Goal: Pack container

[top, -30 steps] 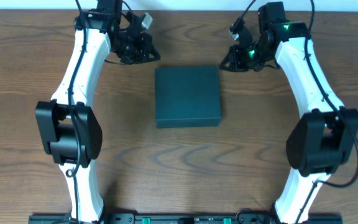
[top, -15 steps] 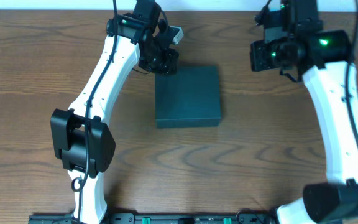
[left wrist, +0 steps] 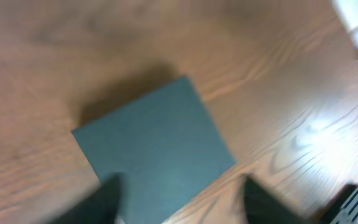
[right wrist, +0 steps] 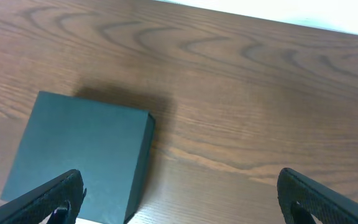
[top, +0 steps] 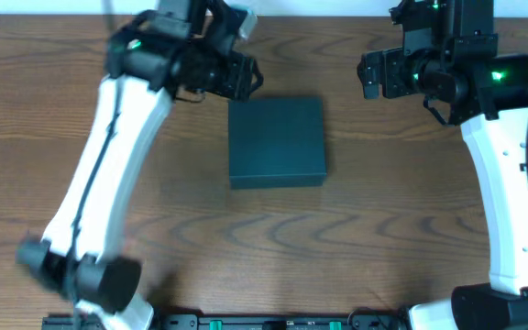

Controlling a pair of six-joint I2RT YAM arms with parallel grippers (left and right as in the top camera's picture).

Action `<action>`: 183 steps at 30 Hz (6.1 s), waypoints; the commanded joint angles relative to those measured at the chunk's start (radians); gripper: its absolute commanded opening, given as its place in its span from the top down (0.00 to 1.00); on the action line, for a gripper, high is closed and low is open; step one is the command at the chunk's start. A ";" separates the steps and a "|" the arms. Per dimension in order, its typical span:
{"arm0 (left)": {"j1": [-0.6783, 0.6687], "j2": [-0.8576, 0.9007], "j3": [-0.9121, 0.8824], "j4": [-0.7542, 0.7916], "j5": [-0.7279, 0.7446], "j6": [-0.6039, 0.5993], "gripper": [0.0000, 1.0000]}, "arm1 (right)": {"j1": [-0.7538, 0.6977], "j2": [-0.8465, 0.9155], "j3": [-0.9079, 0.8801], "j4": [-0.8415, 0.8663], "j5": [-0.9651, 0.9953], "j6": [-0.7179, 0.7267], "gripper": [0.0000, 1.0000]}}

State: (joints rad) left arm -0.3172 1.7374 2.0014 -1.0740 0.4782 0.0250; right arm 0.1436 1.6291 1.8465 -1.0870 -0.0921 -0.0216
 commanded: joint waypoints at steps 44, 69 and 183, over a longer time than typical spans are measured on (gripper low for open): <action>0.235 -0.849 -0.521 -0.018 -0.402 -0.032 0.05 | -0.006 -0.017 0.005 -0.005 0.017 -0.021 0.01; 0.312 -1.684 -1.785 0.622 -0.494 -0.288 0.05 | -0.006 -0.017 0.005 -0.005 0.017 -0.021 0.01; 0.312 -1.734 -1.874 0.627 -0.530 -0.284 0.05 | -0.035 -1.623 -1.689 0.396 0.070 0.260 0.01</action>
State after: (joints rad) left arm -0.0093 0.0101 0.1463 -0.4446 -0.0341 -0.2584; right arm 0.1177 0.0166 0.1642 -0.6910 -0.0326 0.2245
